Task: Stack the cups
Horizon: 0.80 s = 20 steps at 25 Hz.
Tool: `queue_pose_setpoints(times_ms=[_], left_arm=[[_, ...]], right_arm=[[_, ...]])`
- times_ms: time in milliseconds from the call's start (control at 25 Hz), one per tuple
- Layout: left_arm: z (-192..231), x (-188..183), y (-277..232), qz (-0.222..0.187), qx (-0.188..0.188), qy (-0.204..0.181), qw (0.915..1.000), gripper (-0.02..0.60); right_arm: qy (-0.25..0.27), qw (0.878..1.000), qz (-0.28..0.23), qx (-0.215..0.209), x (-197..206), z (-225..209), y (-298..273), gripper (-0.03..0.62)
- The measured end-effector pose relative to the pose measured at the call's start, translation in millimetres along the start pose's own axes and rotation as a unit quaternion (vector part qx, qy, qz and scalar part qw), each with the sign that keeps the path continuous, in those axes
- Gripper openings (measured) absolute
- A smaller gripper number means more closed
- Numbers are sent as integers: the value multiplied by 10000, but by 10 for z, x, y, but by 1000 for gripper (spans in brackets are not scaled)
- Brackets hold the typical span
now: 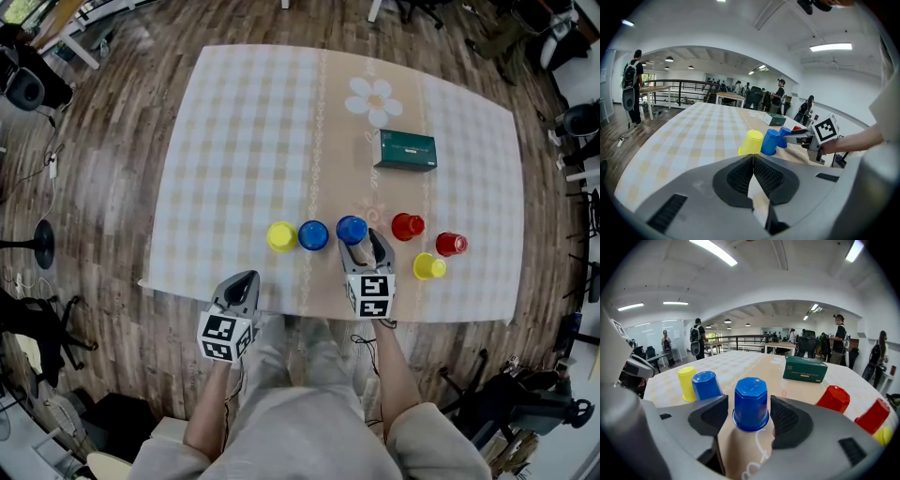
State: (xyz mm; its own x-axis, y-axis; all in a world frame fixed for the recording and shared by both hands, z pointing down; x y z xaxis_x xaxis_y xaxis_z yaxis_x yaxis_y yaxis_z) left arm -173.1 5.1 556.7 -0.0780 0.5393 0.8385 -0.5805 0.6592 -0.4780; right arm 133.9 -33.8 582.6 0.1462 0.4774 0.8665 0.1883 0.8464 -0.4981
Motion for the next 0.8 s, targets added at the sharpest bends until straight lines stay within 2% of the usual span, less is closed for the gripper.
queue_pose_setpoints(times_ms=[160, 280, 800], left_arm=[[9, -7, 9, 22, -29, 3, 10000, 12], [15, -4, 10, 28, -47, 10, 10000, 12], [38, -39, -20, 1, -30, -6, 10000, 12]], right_arm=[[74, 10000, 27, -61, -30, -14, -101, 273], [113, 9999, 43, -72, -32, -29, -137, 241], [175, 9997, -9, -190, -127, 10, -88, 238]])
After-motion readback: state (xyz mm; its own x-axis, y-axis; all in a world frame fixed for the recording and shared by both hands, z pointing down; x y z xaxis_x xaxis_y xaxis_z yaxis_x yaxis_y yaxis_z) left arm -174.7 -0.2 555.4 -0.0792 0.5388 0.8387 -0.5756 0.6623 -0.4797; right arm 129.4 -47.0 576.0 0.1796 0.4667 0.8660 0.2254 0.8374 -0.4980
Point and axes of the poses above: the fingertips, and each gripper's own axes: y backward along the fingers, z to its left, x out of its underside, the point moved 10 cm from there along y, backward along the fingers, and after that the axes turned 5 degrees about -z, right-handed, at the moved point
